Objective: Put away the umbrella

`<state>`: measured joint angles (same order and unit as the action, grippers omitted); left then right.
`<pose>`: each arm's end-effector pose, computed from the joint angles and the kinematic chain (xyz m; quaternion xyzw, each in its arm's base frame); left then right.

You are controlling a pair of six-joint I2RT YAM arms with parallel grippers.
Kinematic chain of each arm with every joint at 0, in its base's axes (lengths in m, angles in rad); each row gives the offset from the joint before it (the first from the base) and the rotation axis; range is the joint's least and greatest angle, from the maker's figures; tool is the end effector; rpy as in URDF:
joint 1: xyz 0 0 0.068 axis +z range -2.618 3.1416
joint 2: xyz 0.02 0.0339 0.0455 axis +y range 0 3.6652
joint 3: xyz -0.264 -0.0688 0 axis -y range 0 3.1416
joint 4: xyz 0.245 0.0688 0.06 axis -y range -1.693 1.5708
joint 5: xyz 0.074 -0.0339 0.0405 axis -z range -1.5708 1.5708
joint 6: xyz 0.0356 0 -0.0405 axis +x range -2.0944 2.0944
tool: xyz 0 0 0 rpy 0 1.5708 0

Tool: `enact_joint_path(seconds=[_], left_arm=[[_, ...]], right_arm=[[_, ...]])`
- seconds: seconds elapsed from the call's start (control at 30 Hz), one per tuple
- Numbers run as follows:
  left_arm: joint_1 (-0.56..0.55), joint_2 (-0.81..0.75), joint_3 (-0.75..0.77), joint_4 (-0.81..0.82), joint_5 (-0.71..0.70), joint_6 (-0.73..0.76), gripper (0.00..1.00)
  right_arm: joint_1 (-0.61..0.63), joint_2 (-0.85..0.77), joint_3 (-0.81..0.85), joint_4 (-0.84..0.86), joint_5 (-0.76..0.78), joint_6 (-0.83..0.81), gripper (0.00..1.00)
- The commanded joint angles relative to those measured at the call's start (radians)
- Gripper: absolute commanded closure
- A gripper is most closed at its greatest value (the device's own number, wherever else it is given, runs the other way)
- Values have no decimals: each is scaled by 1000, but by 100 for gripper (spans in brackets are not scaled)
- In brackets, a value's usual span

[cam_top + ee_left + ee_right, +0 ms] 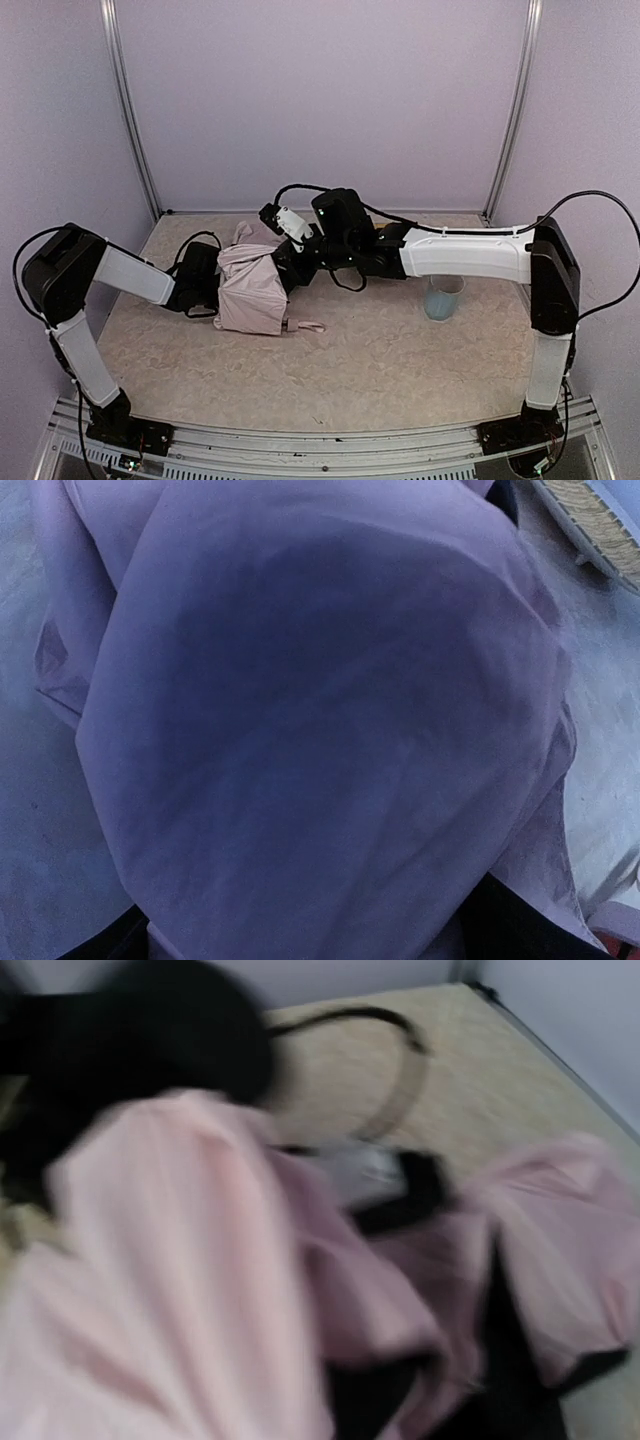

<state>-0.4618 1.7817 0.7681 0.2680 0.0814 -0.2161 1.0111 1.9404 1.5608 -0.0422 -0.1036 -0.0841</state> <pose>0.2997 -0.1524 0.1212 0.1284 0.9064 -0.1684 0.3655 0.2438 0.3960 0.2798 -0.4605 0.7011 0.2815 0.4660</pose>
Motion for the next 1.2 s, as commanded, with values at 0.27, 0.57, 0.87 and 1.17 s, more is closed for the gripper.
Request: enact_joint_path(seconds=[0.27,0.57,0.87,1.17], left_arm=[[8,-155,-72,83,204,30,8],[83,-340,-168,401,-86,-11,1],[147,-516,-164,441,-3,-106,3],[-457,-957,-143,-71,-125,244,3]], right_arm=[[-66,-119,-91,77,-163,130,100],[-37,-222,-206,13,-261,129,100],[-4,-258,-194,-78,-231,121,100],[17,-325,-212,-148,-244,105,100]])
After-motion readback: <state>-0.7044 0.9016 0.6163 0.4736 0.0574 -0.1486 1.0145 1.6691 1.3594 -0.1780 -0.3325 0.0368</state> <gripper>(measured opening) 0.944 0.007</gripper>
